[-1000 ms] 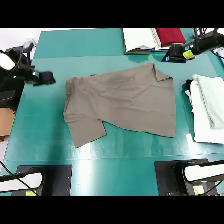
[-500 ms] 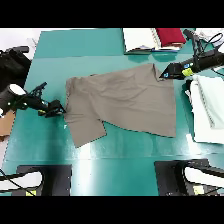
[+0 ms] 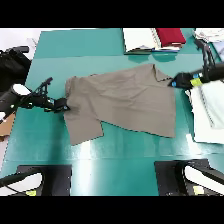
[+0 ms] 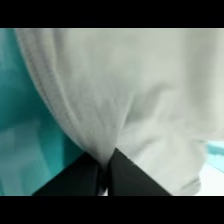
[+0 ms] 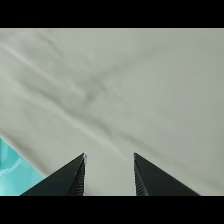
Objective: Fold the shirts.
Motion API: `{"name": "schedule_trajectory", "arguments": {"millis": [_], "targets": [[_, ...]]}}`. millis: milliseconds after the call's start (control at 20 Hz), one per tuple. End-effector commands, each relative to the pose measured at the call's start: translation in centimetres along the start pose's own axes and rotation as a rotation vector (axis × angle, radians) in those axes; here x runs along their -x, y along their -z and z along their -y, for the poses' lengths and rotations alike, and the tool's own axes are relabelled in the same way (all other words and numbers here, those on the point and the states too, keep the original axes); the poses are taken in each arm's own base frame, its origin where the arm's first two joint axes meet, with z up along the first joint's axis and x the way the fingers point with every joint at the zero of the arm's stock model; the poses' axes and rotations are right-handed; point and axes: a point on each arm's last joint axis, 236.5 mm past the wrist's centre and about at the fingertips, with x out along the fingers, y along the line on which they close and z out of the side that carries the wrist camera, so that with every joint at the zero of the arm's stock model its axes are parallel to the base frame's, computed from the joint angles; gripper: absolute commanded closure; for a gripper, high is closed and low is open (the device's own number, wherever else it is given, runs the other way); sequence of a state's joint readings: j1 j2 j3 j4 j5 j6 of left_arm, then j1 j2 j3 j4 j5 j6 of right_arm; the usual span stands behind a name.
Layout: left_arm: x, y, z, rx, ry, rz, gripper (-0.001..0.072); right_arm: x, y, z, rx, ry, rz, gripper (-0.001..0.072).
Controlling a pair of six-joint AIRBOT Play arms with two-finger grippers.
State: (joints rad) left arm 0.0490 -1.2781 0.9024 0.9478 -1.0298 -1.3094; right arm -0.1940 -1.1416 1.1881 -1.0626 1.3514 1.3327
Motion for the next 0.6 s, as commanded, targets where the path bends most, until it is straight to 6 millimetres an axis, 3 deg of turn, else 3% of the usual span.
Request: {"name": "schedule_trajectory", "arguments": {"millis": [0,50,100,250,400,550], "targets": [[3.6,-2.0,2.4,-0.076,0.009,0.132,0.0679,-0.8,7.6,6.6,-0.181,0.104,-0.114,0.0345],[4.2,-2.1,2.7,-0.085,0.011,0.147,0.0678,-1.2,10.5,8.3,-0.249,0.123,-0.164,0.0239],[4.5,-2.1,2.9,-0.090,0.013,0.152,0.0678,-1.7,13.3,9.3,-0.332,0.110,-0.214,0.0177],[4.5,-2.0,3.0,-0.089,0.014,0.151,0.0678,-3.4,19.1,10.6,-0.516,0.072,-0.307,0.0215],[4.5,-2.0,3.0,-0.090,0.015,0.150,0.0679,-5.4,21.2,9.9,-0.570,0.035,-0.330,0.0306],[4.5,-2.0,3.0,-0.089,0.015,0.149,0.0678,-7.4,21.4,8.3,-0.541,0.004,-0.329,0.0306]]}}
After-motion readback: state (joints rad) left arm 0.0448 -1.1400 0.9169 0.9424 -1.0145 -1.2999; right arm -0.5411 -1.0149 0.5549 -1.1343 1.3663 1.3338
